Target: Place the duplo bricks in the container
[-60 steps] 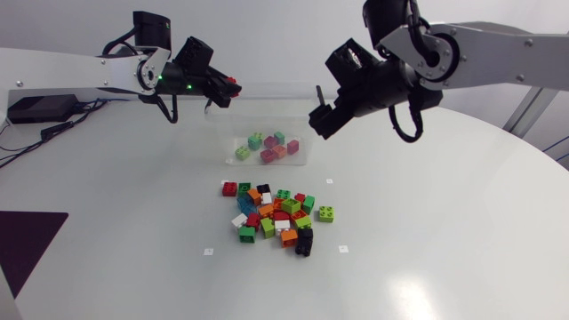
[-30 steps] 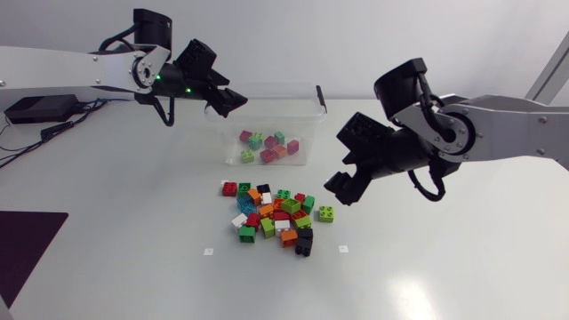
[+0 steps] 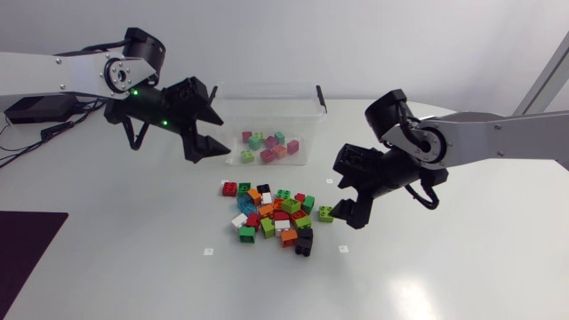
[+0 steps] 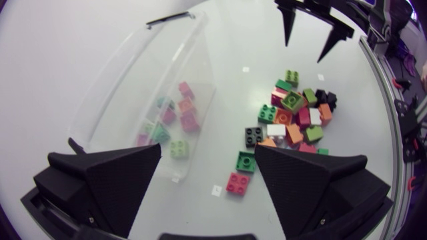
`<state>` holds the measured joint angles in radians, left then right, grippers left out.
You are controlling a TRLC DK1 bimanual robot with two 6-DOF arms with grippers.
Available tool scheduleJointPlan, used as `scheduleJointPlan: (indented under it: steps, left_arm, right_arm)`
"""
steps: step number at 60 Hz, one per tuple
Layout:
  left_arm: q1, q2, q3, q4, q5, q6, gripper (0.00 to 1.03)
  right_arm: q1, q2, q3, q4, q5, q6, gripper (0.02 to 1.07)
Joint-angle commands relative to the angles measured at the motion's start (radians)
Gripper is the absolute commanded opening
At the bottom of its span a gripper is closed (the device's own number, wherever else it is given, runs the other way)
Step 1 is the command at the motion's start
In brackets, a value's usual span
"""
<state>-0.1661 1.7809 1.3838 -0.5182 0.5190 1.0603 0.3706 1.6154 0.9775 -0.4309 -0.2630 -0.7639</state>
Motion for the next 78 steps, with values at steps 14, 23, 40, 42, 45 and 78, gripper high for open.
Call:
scheduleJointPlan:
  steps: [14, 23, 40, 42, 45, 78]
  left_arm:
    - [0.013, 0.025, -0.045, -0.161, 0.006, 0.291, 0.98]
    - [0.016, 0.087, -0.003, -0.221, -0.005, 0.342, 0.98]
    - [0.013, 0.137, 0.017, -0.247, -0.02, 0.388, 0.98]
    - [0.011, 0.143, 0.023, -0.247, -0.02, 0.388, 0.98]
    - [0.01, 0.153, 0.027, -0.247, -0.022, 0.388, 0.97]
    - [-0.007, 0.272, 0.084, -0.249, -0.06, 0.402, 0.96]
  right_arm:
    - [-0.004, 0.135, 0.089, -0.055, -0.018, -0.133, 0.96]
    - [-0.009, 0.186, 0.138, -0.094, -0.019, -0.169, 0.96]
    - [-0.015, 0.241, 0.178, -0.118, -0.025, -0.199, 0.96]
    - [-0.016, 0.247, 0.182, -0.12, -0.025, -0.203, 0.96]
    - [-0.016, 0.261, 0.187, -0.12, -0.025, -0.207, 0.95]
    - [-0.015, 0.34, 0.211, -0.124, -0.055, -0.215, 0.61]
